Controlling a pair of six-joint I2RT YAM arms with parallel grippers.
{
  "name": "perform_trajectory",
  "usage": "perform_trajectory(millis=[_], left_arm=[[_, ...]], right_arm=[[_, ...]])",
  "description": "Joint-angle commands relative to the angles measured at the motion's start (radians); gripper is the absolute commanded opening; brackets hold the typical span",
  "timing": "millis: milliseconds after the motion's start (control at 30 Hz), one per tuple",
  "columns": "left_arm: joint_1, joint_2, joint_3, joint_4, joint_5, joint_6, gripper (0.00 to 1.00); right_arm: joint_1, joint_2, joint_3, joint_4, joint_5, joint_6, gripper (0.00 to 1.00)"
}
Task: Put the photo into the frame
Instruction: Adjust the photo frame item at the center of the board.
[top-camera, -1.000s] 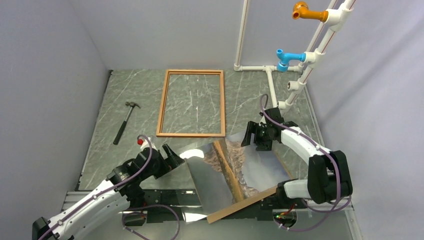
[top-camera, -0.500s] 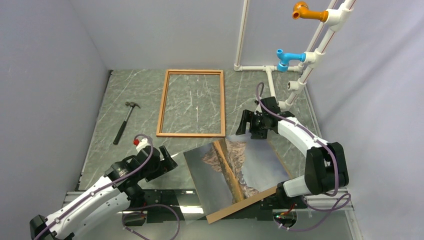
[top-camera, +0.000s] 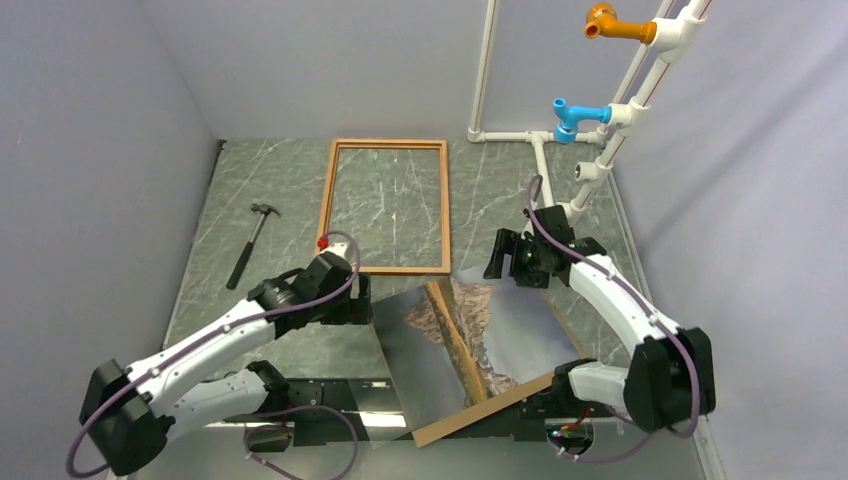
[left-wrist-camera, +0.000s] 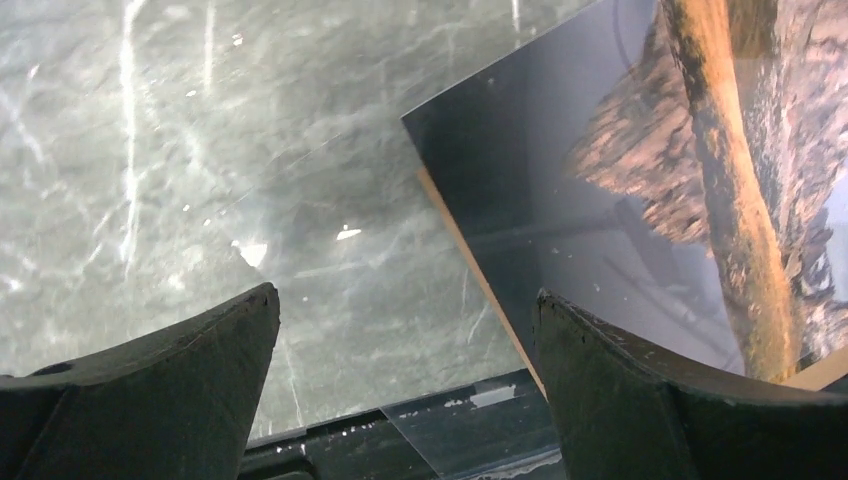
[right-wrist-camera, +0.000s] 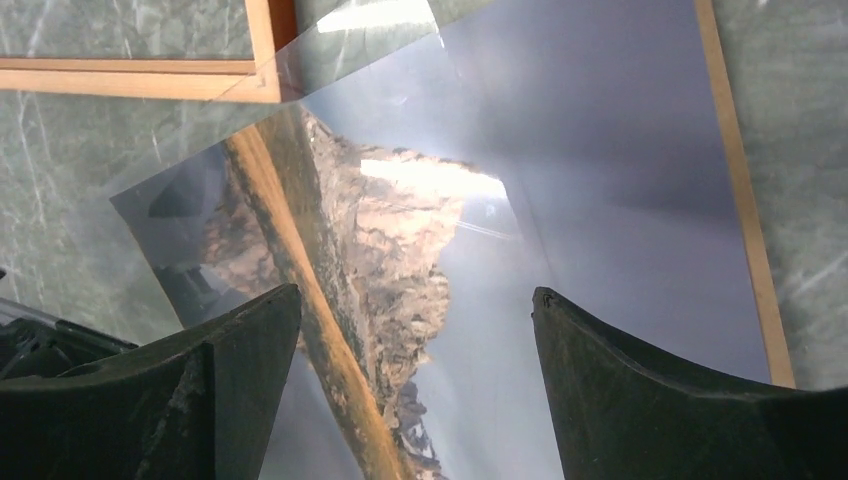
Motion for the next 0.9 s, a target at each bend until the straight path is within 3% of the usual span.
perform_trajectory(millis=[0,233,400,667,867], left_arm=[[0.042,0.136,0.088,0.131,0.136,0.221,0.99],[0.141,0.323,0.153,0.262,0.4,0.337,0.99],[0.201,0.42,0.171,0.289,0.49,0.383,0.99],[0.261,0.494,0.141,0.319,0.588,0.41,0.99],[0.265,0.518,0.133,0.278,0.579,0.432,0.97]], right_arm=[[0.0,-0.111,-0.023,-0.073,-0.001,0.018,0.88],[0.003,-0.219,-0.113,-0.111,-0.246,0.006,0.87],[0.067,-0.287,-0.192,-0.091,-0.428,0.011,0.88],[0.337,-0.306,-0.266,0.042,-0.437,0.172,0.89],[0.537,-0.266,-0.293,0.12,-0.372,0.269,0.89]])
